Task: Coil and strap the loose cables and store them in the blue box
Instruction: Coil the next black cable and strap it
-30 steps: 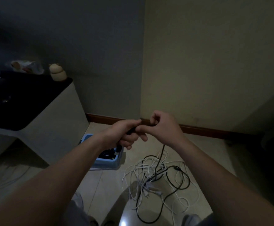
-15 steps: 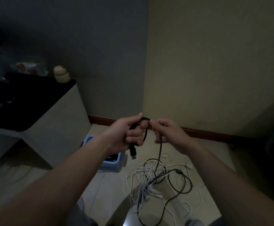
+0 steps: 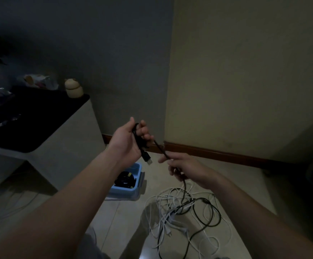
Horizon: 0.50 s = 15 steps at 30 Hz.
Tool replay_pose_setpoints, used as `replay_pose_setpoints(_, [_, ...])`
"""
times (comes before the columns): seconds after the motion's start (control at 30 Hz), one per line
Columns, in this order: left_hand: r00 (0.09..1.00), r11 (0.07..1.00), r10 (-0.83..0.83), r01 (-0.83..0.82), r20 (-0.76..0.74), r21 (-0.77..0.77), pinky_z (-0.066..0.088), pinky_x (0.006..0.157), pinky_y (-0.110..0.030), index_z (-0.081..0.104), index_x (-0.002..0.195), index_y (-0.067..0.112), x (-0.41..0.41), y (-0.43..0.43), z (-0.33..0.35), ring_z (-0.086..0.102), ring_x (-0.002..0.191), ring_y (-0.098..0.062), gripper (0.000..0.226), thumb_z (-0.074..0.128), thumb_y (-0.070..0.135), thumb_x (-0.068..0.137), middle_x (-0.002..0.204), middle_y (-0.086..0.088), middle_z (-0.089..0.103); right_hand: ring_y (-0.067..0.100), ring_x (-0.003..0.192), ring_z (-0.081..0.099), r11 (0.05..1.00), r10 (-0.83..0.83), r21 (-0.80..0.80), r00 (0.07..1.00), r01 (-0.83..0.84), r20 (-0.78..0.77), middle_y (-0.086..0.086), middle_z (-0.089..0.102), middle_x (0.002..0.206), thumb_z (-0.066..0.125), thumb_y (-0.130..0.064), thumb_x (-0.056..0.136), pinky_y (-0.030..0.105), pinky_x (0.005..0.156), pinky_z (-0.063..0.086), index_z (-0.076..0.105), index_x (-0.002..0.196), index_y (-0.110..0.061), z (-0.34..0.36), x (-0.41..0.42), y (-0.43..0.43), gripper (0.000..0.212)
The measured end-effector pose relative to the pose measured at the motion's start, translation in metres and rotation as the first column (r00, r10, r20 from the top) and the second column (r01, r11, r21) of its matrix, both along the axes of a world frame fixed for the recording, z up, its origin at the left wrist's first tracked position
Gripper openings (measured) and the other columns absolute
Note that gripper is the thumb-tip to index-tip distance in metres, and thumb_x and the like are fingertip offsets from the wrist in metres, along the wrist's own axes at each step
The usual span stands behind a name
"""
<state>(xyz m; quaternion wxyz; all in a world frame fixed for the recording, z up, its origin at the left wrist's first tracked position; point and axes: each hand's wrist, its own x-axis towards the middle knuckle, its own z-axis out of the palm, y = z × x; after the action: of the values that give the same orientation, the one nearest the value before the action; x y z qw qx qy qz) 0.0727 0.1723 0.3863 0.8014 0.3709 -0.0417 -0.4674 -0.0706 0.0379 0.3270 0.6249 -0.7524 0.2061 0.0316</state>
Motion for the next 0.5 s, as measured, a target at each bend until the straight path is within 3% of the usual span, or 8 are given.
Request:
replay_pose_setpoints(0.07, [1.0,0.999,0.023,-0.024,-0.018,-0.026,0.047,0.077,-0.028,0.056,0.086,0.013,0.009,0.004,0.001,0.053,0.053,-0.014,0.041,0.032,0.038,0.108,0.061,0.002,0.05,0.011,0.07,0.056,0.999,0.037,-0.038,0.998,-0.039,-0.045,0.002,0.055,0.078,0.042,-0.022,0.106,0.031,0.069,0.04,0.065,0.124,-0.032,-0.001,-0.002,0.002,0.031])
replay_pose_setpoints(0.17, [1.0,0.999,0.015,-0.016,-0.025,-0.036,0.054,0.069,-0.029,0.059,0.094,0.011,0.015,0.009,0.001,0.064,0.064,-0.017,0.038,0.033,0.034,0.107,0.069,-0.002,0.063,0.01,0.071,0.053,0.988,0.101,-0.106,0.989,-0.112,-0.104,0.0,0.049,0.081,0.043,-0.021,0.106,0.033,0.071,0.042,0.057,0.135,-0.043,-0.002,-0.004,0.001,0.039])
replay_pose_setpoints(0.27, [0.999,1.0,0.018,-0.017,0.026,-0.024,0.055,0.08,-0.034,0.059,0.108,0.006,0.017,0.007,-0.002,0.075,0.086,-0.024,0.038,0.032,0.031,0.108,0.092,-0.012,0.075,-0.003,0.063,0.048,0.93,0.115,-0.348,0.993,-0.117,-0.025,-0.006,0.055,0.087,0.043,-0.014,0.105,0.025,0.068,0.039,0.054,0.141,-0.038,-0.006,-0.003,0.001,0.045])
replay_pose_setpoints(0.33, [0.992,1.0,0.009,-0.011,0.128,0.012,0.051,0.089,-0.037,0.054,0.118,0.004,0.018,0.005,-0.006,0.073,0.1,-0.027,0.038,0.028,0.03,0.109,0.108,-0.017,0.074,-0.018,0.072,0.049,0.852,0.163,-0.507,0.987,-0.135,0.01,-0.014,0.061,0.107,0.042,-0.015,0.104,0.009,0.07,0.037,0.054,0.141,-0.038,-0.007,0.0,0.005,0.045])
replay_pose_setpoints(0.4, [0.957,0.996,-0.023,-0.004,0.29,0.091,0.049,0.093,-0.036,0.051,0.122,0.006,0.019,0.003,-0.011,0.071,0.107,-0.027,0.038,0.024,0.029,0.11,0.113,-0.018,0.073,-0.024,0.079,0.049,0.811,0.198,-0.565,0.98,-0.152,0.02,-0.016,0.063,0.115,0.042,-0.016,0.103,0.001,0.07,0.034,0.055,0.141,-0.037,-0.005,0.002,0.012,0.045])
replay_pose_setpoints(0.5, [0.868,0.978,-0.075,-0.033,0.491,0.208,0.049,0.096,-0.033,0.051,0.121,0.008,0.017,-0.002,-0.018,0.07,0.109,-0.025,0.035,0.025,0.029,0.11,0.112,-0.015,0.074,-0.024,0.063,0.049,0.807,0.216,-0.57,0.975,-0.155,0.041,-0.023,0.06,0.091,0.044,-0.016,0.102,-0.001,0.061,0.036,0.06,0.138,-0.03,0.002,0.006,0.022,0.042])
